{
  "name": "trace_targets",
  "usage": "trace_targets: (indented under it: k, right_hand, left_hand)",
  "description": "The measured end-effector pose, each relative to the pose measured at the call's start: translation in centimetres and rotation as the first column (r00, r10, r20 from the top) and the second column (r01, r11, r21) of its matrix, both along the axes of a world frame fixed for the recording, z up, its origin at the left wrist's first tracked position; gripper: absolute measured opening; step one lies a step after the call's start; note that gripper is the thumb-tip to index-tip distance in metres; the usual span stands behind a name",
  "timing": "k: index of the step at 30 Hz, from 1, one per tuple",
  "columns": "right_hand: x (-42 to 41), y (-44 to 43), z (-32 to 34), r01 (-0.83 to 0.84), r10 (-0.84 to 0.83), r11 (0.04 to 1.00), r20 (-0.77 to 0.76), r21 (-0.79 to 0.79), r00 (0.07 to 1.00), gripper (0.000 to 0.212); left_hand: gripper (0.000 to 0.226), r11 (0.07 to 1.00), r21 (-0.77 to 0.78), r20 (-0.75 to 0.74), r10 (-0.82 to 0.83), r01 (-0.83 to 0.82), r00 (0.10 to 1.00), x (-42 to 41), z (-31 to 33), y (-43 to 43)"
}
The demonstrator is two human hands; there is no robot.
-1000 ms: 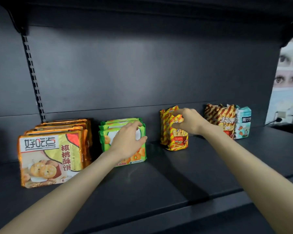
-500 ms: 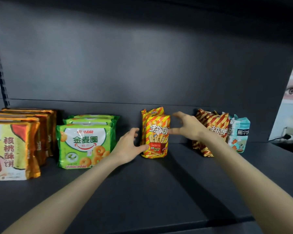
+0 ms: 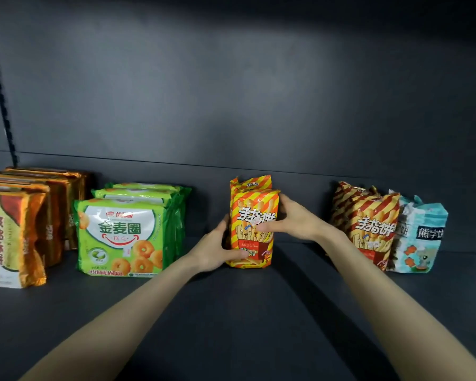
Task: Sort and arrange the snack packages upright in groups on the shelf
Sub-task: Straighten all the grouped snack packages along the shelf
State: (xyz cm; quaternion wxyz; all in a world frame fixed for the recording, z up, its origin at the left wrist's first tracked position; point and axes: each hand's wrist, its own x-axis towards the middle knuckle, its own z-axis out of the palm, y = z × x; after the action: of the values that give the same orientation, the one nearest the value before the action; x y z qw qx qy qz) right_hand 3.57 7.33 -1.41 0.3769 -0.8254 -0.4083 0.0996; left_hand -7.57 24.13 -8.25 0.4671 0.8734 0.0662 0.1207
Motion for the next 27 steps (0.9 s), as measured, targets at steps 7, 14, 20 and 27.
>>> trace_targets:
  k: [7,14,20,27]
  right_hand:
    - [0.7,1.4,-0.2,-0.063,0.063,0.998,-0.035,0.008,0.997,0.075]
    - [-0.3,3.7,-0.7,-0.087,0.087,0.996,-0.013,0.015,0.996,0.069]
    - [-1.6,5.3,-0.9,-0.114,0.114,0.993,-0.011,0.033,0.993,0.065]
    - [-2.2,6.0,-1.4,-0.093,0.094,0.994,-0.008,0.058,0.996,0.062]
  left_hand:
    - [0.087,0.997,-0.032,-0.007,-0.072,0.072,0.997,0.1,0.1,1.2]
    - [0.081,0.996,-0.068,0.009,-0.052,0.052,0.999,-1.3,-0.2,2.5]
    - [0.086,0.995,-0.096,0.030,-0.024,0.026,0.999,-2.5,-0.5,3.6]
    - [0.076,0.994,-0.108,0.111,0.037,-0.025,0.993,-3.1,-0.9,3.1]
